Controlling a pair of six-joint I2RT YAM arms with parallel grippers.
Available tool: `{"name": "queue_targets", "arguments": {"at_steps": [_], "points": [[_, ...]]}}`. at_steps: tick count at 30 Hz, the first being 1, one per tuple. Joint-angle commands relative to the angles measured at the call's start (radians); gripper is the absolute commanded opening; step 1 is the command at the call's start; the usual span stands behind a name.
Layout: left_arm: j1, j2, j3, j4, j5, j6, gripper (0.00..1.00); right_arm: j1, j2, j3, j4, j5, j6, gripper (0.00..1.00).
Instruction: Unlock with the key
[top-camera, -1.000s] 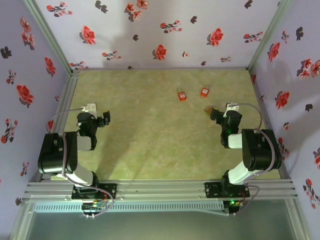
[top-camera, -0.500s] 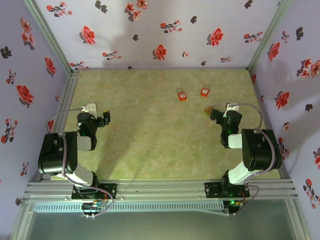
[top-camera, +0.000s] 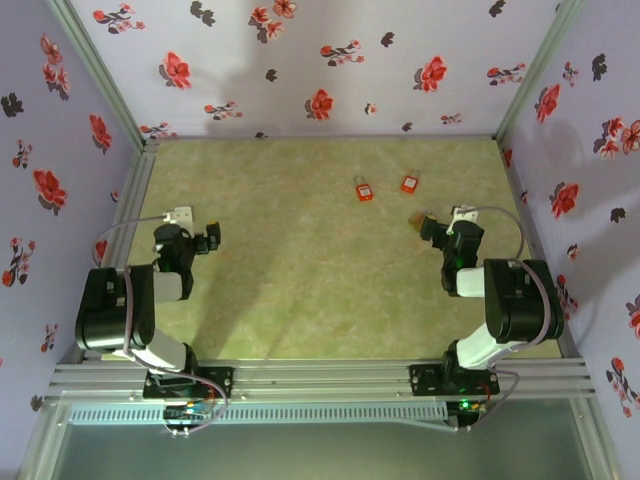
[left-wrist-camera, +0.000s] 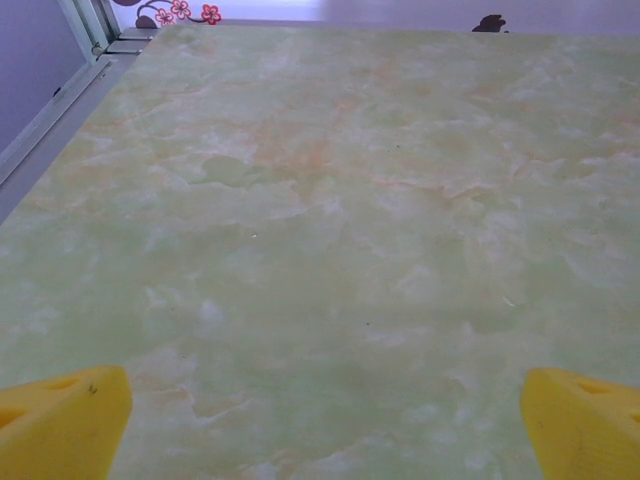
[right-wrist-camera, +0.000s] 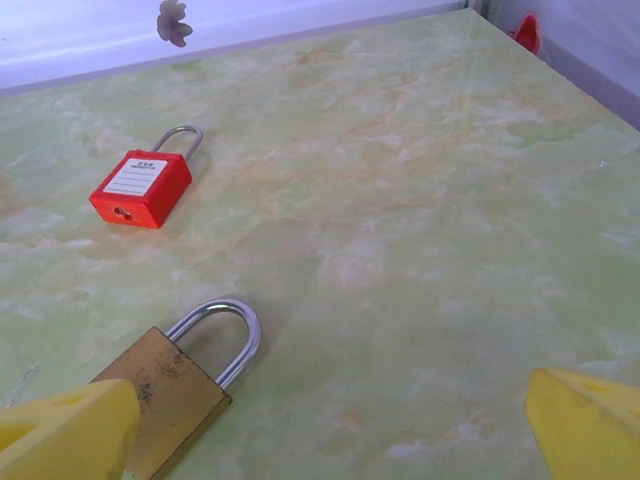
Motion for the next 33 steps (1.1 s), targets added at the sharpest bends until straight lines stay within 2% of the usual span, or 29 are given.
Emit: {"name": "queue_targets", "arguments": {"at_steps": [1,5,9,12,15,19,25,28,33], "points": [[-0.008,-0.107,0.029,-0.077,-0.018,0.012,1.0,0.005,-0.095,-0.001,-0.047,0.001,-0.006,0.99],[-0.012,-0.239,0.029,-0.186,-0.035,0.0,1.0,0.023,-0.229,-0.014,-0.149,0.021,-0.002,0.99],[-0.024,-0.404,0.07,-0.372,-0.063,-0.085,1.0,0.052,-0.398,0.005,-0.338,0.032,0.012,0.99],[-0.032,-0.527,0.174,-0.651,-0.107,-0.213,1.0,0.064,-0.507,0.077,-0.576,0.029,0.069,0.99],[-0.034,-0.6,0.31,-1.013,-0.144,-0.387,1.0,0.077,-0.578,0.138,-0.774,-0.017,0.13,0.99],[-0.034,-0.642,0.455,-1.448,-0.162,-0.555,1.0,0.102,-0.642,0.183,-0.92,-0.105,0.202,0.99],[-0.009,-0.645,0.568,-1.887,-0.206,-0.681,1.0,0.155,-0.653,0.253,-1.067,-0.209,0.265,0.99],[0.055,-0.627,0.577,-2.007,-0.216,-0.74,1.0,0.18,-0.645,0.278,-1.102,-0.245,0.285,0.99],[0.167,-0.598,0.561,-2.08,-0.223,-0.779,0.99,0.203,-0.628,0.305,-1.115,-0.284,0.295,0.99]]}}
